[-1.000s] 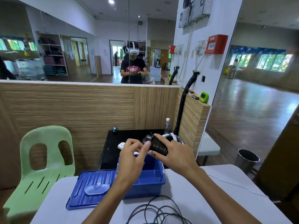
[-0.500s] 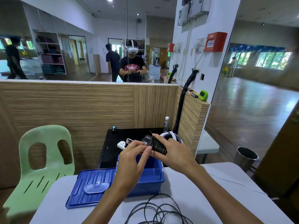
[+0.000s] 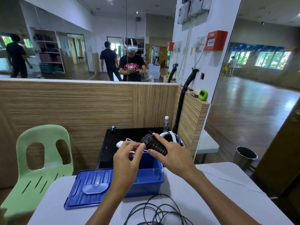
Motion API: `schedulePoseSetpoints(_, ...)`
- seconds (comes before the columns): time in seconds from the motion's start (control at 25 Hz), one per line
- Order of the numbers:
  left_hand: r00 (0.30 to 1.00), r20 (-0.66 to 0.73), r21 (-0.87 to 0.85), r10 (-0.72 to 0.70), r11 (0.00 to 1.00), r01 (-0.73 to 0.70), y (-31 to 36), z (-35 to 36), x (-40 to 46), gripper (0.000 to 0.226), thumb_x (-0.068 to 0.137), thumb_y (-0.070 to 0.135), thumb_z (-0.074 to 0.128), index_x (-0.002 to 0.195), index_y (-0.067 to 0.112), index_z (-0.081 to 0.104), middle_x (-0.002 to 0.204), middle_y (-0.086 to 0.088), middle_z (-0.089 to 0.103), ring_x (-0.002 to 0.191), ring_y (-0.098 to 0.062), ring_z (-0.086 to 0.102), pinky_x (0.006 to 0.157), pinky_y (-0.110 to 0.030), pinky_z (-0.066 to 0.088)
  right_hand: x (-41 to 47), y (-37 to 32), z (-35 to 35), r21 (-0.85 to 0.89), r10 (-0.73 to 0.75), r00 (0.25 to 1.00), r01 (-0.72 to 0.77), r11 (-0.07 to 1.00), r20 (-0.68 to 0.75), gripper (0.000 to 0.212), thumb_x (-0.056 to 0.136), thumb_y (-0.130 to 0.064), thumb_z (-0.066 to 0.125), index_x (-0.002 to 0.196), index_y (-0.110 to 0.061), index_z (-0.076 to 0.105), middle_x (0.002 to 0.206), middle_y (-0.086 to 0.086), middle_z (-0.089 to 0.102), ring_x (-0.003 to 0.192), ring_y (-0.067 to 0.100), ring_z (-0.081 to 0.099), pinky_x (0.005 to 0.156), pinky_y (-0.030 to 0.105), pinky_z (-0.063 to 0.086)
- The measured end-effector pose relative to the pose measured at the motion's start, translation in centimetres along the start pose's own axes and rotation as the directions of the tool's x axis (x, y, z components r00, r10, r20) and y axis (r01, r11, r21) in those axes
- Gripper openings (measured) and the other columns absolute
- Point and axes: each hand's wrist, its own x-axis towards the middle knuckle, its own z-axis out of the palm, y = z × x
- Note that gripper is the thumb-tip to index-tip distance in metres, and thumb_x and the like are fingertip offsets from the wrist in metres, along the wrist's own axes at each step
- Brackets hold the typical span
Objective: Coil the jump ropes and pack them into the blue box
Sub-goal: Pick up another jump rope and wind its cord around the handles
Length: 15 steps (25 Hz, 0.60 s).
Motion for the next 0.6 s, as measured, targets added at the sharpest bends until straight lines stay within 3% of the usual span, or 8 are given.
schedulePoseSetpoints(0.16,0.996,-0.02,0.116,0.09,0.989,-0.087,0.1,-0.2,1.3,0.01,0.092,0.018,0.063,0.097,0.016,0.072,0.085,0.011,0.065,0.078,-0.007,0.065,0.064,-0.015,0.051,-0.8,-0.2,0.3,-0.075,-0.041,0.999,0.039,0.996,-0.019,0.073,0.085,-0.08,0.036,0.149,-0.048,0.023,0.1,-0.007,0.063,0.089,0.013,0.062,0.068,0.026,0.048)
schedulePoseSetpoints(0.28,0.998,-0.026,0.118,0.051,0.992,-0.047,0.1,-0.3,2.3,0.011,0.091,0.018,0.064,0.098,0.015,0.073,0.08,0.009,0.068,0.069,-0.005,0.067,0.063,-0.019,0.055,-1.1,-0.6,0.7,-0.123,-0.074,0.997,0.07,0.99,-0.028,0.074,0.084,-0.081,0.034,0.148,-0.045,0.024,0.106,-0.004,0.063,0.09,0.015,0.063,0.069,0.026,0.049)
schedulePoseSetpoints(0.36,1.0,-0.012,0.106,0.014,0.994,-0.013,0.0,-0.5,2.4,0.012,0.09,0.016,0.065,0.099,0.016,0.073,0.079,0.009,0.07,0.067,-0.002,0.067,0.062,-0.014,0.053,-1.1,-0.5,0.6,-0.153,-0.076,0.996,0.068,0.986,-0.046,0.076,0.084,-0.082,0.032,0.149,-0.043,0.024,0.107,-0.004,0.063,0.089,0.016,0.064,0.067,0.026,0.048)
schedulePoseSetpoints(0.6,0.998,-0.006,0.206,0.062,0.977,-0.059,-0.4,-0.4,2.6,0.024,0.088,0.012,0.068,0.112,0.019,0.07,0.088,0.009,0.071,0.076,0.004,0.065,0.072,-0.005,0.048,-1.1,-0.6,0.4,-0.224,-0.086,0.994,0.068,0.972,-0.072,0.082,0.08,-0.085,0.025,0.151,-0.043,0.024,0.104,-0.003,0.063,0.084,0.017,0.064,0.063,0.027,0.047)
